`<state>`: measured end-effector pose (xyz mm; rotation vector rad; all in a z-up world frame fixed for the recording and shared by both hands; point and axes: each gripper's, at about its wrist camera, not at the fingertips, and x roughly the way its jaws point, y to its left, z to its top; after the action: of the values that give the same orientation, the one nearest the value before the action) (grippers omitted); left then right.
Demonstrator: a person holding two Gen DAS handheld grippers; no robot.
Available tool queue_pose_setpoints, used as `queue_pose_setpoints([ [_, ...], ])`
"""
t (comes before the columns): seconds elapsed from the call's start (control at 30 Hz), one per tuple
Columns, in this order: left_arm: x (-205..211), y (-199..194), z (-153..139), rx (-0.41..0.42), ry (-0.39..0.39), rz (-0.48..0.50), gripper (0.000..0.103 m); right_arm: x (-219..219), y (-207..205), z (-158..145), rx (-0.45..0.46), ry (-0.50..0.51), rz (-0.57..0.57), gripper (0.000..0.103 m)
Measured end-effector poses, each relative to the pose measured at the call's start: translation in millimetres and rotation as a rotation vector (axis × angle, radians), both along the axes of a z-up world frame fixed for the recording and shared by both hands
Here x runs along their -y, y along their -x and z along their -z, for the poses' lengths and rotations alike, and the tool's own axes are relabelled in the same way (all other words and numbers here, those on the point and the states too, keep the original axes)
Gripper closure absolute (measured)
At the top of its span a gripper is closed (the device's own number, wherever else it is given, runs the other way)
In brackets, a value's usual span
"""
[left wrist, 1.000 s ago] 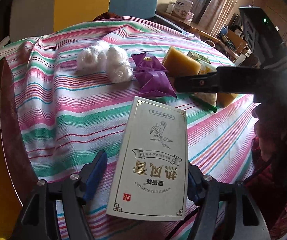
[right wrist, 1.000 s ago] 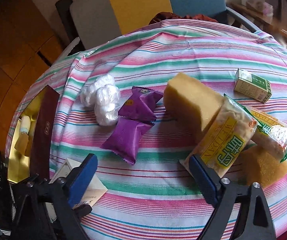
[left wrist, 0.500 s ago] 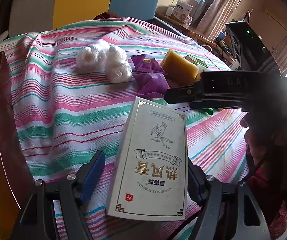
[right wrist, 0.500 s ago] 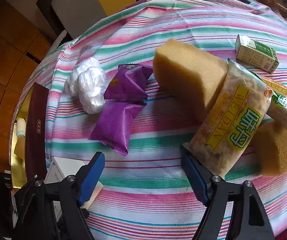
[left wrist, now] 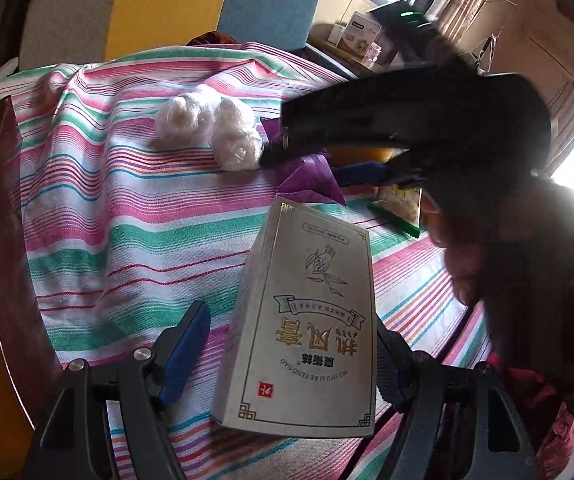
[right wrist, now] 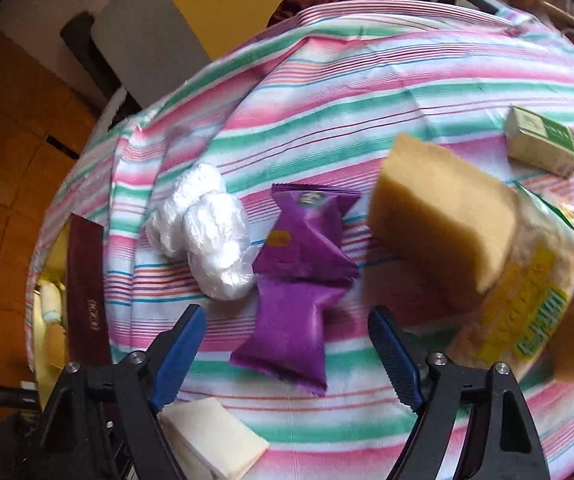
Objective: Organize objects
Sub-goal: 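Hold the box with the left gripper while the right gripper reaches a purple packet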
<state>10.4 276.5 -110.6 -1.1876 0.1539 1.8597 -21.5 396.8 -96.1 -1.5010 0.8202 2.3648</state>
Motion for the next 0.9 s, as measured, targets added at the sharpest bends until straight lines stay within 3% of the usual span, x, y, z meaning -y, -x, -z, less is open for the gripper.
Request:
queue_pose_setpoints([
  [0.03,0.4,-0.4,0.2,-0.001,-0.002,0.000,0.028,3.1,4.9,2.8,0.022,-0.034,-0.010,0.036],
  [0.07,0.7,-0.8,0.3,-0.003,-0.004,0.000,0.028,6.7,8.0,5.3,0.049,-0.090,-0.015,0.052],
  [0.13,0.6,-2.0,0.6,-0.005,-0.005,0.000,0.028,12.8,8.6,4.8,0.077,-0.176,-0.041,0.063],
  [0.23,1.0,-2.7,0.8,-0.003,-0.006,-0.003,0.028,17.3,-0.8,4.4,0.092,-0.194,-0.112,0.064],
  [0.4,0.8,-5.9,-0.2,-0.006,-0.005,-0.012,0.028,9.5,-29.5,8.7,0.063,-0.140,-0.189,0.066],
  [0.83,-4.3,-5.8,-1.6,-0.038,0.038,-0.017,0.030,-1.0,-47.4,10.6,-0.030,-0.111,-0.178,0.064],
  [0.9,-6.9,-5.6,-2.2,-0.046,0.057,-0.023,0.032,0.4,-41.7,9.9,-0.036,-0.098,-0.175,0.056],
])
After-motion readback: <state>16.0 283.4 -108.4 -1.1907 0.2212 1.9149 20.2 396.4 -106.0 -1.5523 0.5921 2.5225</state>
